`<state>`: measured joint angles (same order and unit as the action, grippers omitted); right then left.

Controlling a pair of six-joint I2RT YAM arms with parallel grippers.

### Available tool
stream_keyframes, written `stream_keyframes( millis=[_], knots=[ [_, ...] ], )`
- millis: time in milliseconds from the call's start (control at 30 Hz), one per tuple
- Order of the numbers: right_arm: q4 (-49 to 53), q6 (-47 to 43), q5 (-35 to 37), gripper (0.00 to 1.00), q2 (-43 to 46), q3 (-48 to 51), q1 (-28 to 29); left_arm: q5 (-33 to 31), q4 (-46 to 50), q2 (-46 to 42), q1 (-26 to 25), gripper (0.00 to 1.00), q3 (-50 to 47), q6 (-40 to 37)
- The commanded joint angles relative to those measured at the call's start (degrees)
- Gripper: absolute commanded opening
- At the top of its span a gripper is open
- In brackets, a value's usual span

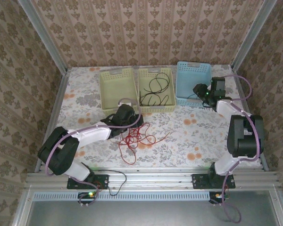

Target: Untangle the cables

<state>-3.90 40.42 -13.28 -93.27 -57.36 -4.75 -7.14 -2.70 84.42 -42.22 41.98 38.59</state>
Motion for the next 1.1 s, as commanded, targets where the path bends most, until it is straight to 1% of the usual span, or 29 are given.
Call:
stream_keyframes(
  millis=[0,67,133,267,300,367,433,533,600,700,733,800,867,900,933,1000,1067],
  knots=[
    [-0.91,-0.11,0.49,0.51,5.5,2.37,0.78,-1.85,1.74,-1.04,0.63,0.73,-1.02,1.14],
    [-0.22,-1.07,0.9,0.51,8.53,4.37,2.56,-1.61,1.86,-0.46,0.85,0.73,-0.77,1.09],
    [1.36,-3.23,2.07,0.51,11.64,6.35,6.09,-1.65,1.91,0.21,0.82,0.73,-0.59,1.18],
    [5.22,-9.98,3.12,0.51,16.37,9.12,17.31,-1.41,1.19,1.14,0.97,0.73,-0.66,2.17],
    [6.45,-11.24,3.17,0.51,16.85,9.6,20.24,-1.16,0.79,1.33,0.93,0.73,-0.67,2.19],
    [7.7,-12.66,3.81,0.51,17.83,11.01,24.38,-0.86,0.61,1.99,0.93,0.69,-0.5,2.35],
    [8.13,-12.45,4.54,0.51,18.77,12.66,26.54,0.12,0.9,2.81,0.84,0.68,0.06,2.23],
    [7.94,-10.82,5.32,0.51,19.99,15.16,27.04,1.31,2.02,3.97,0.58,0.63,0.86,1.82],
    [8.03,-10.69,5.63,0.51,20.29,16.03,27.0,2.29,2.73,4.68,0.48,0.55,1.16,1.59],
    [8.3,-10.71,5.54,0.51,20.2,15.98,27.07,3.43,3.43,5.21,0.14,0.48,1.35,1.32],
    [8.25,-10.84,5.39,0.51,20.16,15.88,27.08,3.28,3.65,5.3,0.05,0.45,1.27,1.35],
    [8.24,-11.23,5.2,0.51,19.85,15.5,27.14,3.01,3.84,5.4,-0.12,0.27,1.18,1.61],
    [8.3,-11.61,4.74,0.51,19.42,14.97,27.08,2.87,2.91,5.19,-0.22,0.14,0.99,1.92],
    [8.26,-11.83,4.33,0.5,19.31,14.72,27.08,3.0,2.16,4.87,-0.31,0.09,0.92,1.78],
    [8.21,-12.09,3.7,0.5,19.19,14.44,27.19,3.09,1.06,4.4,-0.54,0.05,0.75,1.23],
    [7.68,-12.55,1.42,0.51,19.18,14.08,27.19,3.58,-2.08,2.68,-1.29,0.01,0.12,-1.07],
    [5.71,-12.74,-3.16,0.51,19.43,13.95,27.3,3.71,-5.13,0.19,-2.19,0.0,-0.77,-4.12]
  ],
)
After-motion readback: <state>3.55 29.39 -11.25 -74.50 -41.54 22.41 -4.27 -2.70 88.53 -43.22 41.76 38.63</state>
